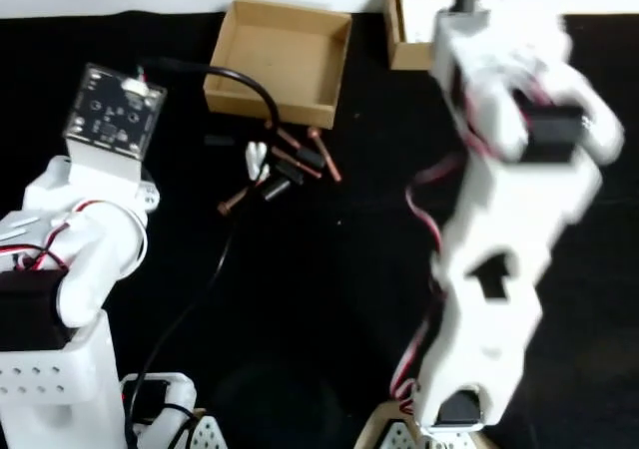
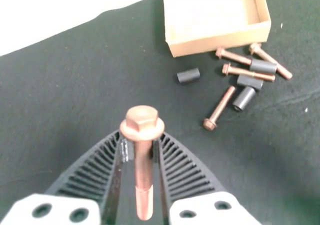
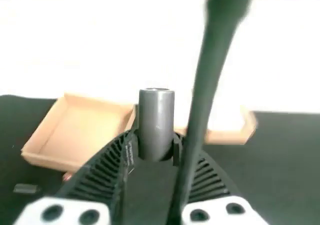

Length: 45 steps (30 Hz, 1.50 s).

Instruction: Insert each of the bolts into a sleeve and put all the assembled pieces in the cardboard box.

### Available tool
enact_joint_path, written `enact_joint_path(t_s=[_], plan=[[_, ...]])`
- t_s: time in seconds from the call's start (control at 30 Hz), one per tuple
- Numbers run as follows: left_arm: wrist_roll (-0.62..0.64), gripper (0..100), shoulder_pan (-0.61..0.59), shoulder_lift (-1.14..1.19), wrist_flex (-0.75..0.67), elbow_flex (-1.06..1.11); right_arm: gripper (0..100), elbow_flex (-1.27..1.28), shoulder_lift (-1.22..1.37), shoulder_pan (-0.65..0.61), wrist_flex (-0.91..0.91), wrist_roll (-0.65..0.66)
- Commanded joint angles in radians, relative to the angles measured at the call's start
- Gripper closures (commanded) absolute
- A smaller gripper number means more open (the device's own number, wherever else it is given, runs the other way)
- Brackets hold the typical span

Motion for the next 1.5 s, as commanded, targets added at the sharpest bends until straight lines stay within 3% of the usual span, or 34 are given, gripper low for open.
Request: enact_joint_path(t_s=[0.0,0.2,0.33,0.57,0.73,0.97,1.17,1.27,1.47], plan=[[0.012,99,-0.007,-0.019,-0.037,-0.010,99.1,-0.061,-0.174,-0.001,0.008,0.152],[0.012,99,-0.005,-0.019,-0.040,-0.013,99.1,-0.025,-0.394,-0.001,0.008,0.184],[0.012,99,-0.005,-0.021,-0.038,-0.021,99.1,0.145,-0.601,-0.002,0.008,0.155],[0.018,99,0.012,-0.021,-0.031,-0.166,99.1,0.889,-1.090,-0.012,0.007,-0.104],[0.147,99,0.091,-0.021,-0.037,-0.234,99.1,1.486,-1.383,-0.140,-0.012,-0.258],[0.272,99,0.321,-0.013,-0.066,-0.288,99.1,2.147,-1.704,-0.255,-0.403,-0.276],[0.276,99,0.493,-0.013,-0.187,-0.274,99.1,2.707,-1.879,-0.509,-0.783,-0.282],[0.304,99,0.565,-0.010,-0.222,-0.271,99.1,2.893,-1.925,-0.590,-0.987,-0.282],[0.465,99,0.641,0.044,-0.216,-0.259,99.1,3.065,-1.934,-0.599,-1.254,-0.281]])
